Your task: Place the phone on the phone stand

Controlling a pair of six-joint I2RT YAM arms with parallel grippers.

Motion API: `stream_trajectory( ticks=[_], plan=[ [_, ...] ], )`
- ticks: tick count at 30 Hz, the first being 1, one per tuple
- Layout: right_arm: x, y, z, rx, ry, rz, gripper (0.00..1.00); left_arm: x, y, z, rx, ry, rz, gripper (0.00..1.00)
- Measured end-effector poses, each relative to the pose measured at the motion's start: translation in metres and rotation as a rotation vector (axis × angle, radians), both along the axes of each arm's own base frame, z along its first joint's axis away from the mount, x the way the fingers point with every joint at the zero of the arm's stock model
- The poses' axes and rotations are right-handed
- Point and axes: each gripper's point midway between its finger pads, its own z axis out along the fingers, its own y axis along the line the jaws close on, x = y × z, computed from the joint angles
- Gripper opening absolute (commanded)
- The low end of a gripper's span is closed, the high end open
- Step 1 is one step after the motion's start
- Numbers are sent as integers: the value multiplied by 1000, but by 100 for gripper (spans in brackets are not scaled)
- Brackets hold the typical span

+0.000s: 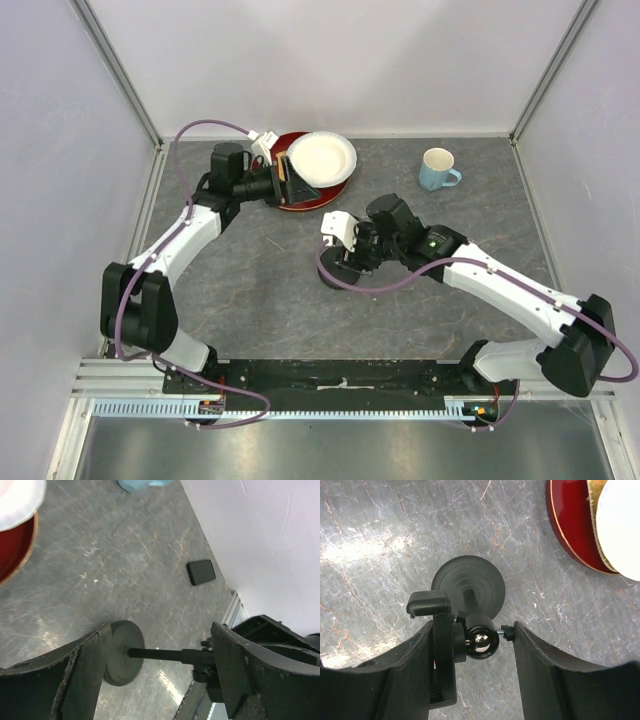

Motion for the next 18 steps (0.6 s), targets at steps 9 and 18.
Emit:
stream_trajectory(
  ticks=[9,18],
  plan=[
    [26,8,-21,-3,64,-44,53,-21,-31,-18,24,113,-106,82],
    [47,9,-11,56,45,-114,98,-22,-32,-16,25,122,-110,86]
  ],
)
